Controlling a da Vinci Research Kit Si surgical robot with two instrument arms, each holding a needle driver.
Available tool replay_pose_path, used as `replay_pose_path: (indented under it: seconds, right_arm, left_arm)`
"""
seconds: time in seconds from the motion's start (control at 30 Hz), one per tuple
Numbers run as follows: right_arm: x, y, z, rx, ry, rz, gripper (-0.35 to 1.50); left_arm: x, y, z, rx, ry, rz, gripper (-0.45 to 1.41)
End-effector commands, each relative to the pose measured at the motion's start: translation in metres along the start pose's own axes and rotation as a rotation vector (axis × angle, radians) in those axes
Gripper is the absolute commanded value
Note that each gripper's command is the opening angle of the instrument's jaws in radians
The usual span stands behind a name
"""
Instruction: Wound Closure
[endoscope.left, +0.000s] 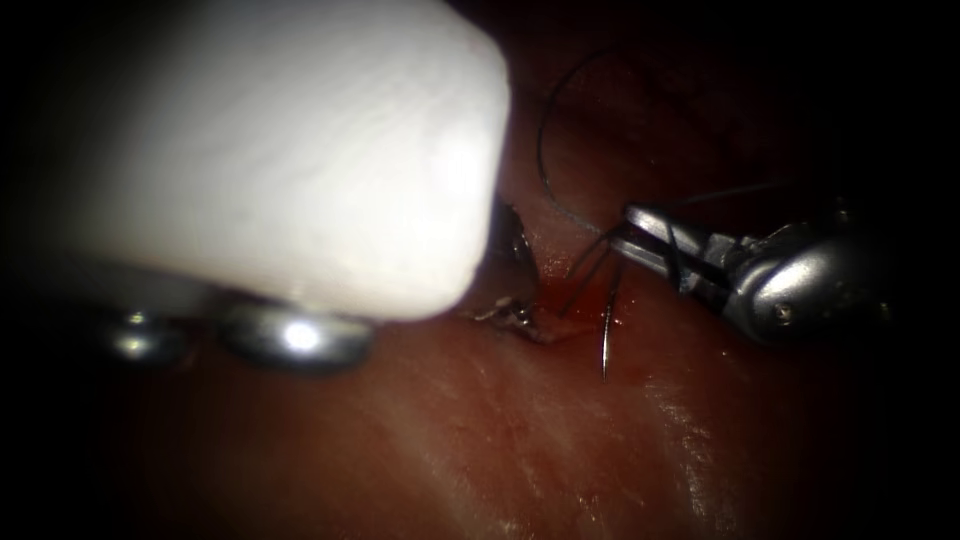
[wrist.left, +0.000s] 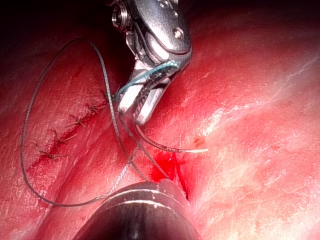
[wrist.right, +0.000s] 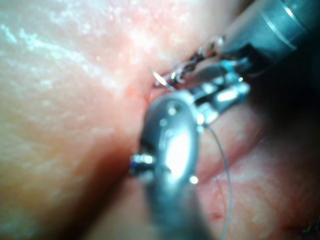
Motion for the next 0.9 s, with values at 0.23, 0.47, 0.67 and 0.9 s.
replay_pose_path:
  seconds: [0.23, 0.47, 0.67, 0.9]
  right_arm:
    - [-0.001, -0.0015, 0.0025, -0.039, -0.003, -0.108, -0.35]
    - [-0.0029, -0.0036, 0.0032, -0.048, -0.01, -0.196, -0.35]
    - [-0.0039, -0.0042, 0.0031, -0.046, -0.013, -0.241, -0.35]
    - [-0.0041, -0.0048, 0.0028, -0.012, -0.021, -0.341, -0.35]
  left_arm:
    - [0.0006, 0.0007, 0.0002, -0.017, 0.028, 0.036, -0.45]
    - [0.0007, 0.0007, 0.0003, -0.023, 0.045, 0.056, -0.45]
    - [0.0006, 0.0007, 0.0003, -0.025, 0.051, 0.067, -0.45]
    - [0.0003, 0.0012, 0.0003, -0.028, 0.066, 0.074, -0.45]
